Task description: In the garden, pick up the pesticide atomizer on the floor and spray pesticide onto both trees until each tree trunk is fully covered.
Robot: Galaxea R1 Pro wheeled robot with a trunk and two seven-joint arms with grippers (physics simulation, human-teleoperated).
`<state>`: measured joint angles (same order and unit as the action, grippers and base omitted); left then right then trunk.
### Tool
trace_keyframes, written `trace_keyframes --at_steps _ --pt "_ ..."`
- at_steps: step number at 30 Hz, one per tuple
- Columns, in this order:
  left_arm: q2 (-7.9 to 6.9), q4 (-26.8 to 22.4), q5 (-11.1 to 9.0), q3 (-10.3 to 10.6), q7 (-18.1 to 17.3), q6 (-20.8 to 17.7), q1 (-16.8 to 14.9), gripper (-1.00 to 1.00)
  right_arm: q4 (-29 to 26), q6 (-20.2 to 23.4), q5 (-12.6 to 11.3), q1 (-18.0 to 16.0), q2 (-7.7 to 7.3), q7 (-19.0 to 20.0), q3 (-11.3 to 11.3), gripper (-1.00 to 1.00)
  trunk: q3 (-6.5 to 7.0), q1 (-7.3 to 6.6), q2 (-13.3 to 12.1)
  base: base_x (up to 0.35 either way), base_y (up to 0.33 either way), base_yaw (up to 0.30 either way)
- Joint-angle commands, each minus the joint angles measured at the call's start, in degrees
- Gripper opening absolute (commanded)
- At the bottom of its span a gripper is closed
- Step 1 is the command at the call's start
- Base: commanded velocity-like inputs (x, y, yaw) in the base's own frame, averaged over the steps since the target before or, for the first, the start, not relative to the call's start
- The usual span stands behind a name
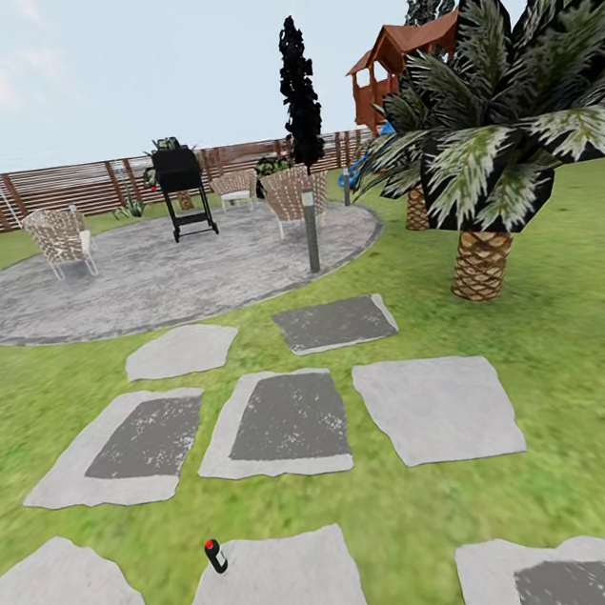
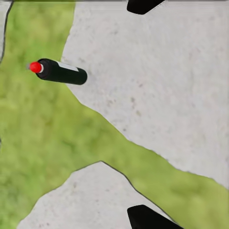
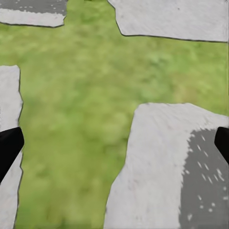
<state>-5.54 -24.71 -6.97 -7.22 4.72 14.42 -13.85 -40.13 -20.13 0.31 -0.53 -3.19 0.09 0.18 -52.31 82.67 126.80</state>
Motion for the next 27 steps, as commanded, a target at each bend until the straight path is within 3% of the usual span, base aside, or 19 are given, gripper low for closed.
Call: trace_keyframes --at_steps 1,6,11,17,22,27 --pt "0.00 0.0 0.0 0.0 0.0 0.0 -0.1 1.00 -0.6 0.0 0.0 0.0 0.01 0.0 0.0 1.00 0.00 0.00 0.0 0.001 -0.001 0.000" --pt "-0.99 -2.4 0.1 0.1 -0.1 -0.7 -2.3 1.00 -7.5 0.2 0.0 -1.1 -0.05 0.1 0.0 1.00 0.00 0.00 0.0 0.000 0.000 0.000" --pt "-1.67 -3.9 0.4 0.1 -0.1 -1.1 -5.6 1.00 -10.8 1.4 -0.1 -7.2 0.01 0.2 0.0 1.00 0.00 0.00 0.0 0.000 0.000 0.000" --pt "-1.60 -4.1 0.6 0.2 0.1 -1.3 -7.6 1.00 -11.3 10.8 -0.1 -15.1 0.02 0.2 0.1 1.00 0.00 0.00 0.0 0.000 0.000 0.000" --pt "-1.64 -4.0 0.6 0.2 0.1 -1.3 -7.6 1.00 -11.4 13.0 -0.1 -17.5 -0.04 0.3 0.1 1.00 0.00 0.00 0.0 0.000 0.000 0.000" --pt "-1.67 -4.2 0.6 0.1 0.0 -0.8 -7.1 1.00 -11.4 13.3 -0.1 -17.9 -0.23 0.3 0.2 1.00 0.00 0.00 0.0 0.000 0.000 0.000"
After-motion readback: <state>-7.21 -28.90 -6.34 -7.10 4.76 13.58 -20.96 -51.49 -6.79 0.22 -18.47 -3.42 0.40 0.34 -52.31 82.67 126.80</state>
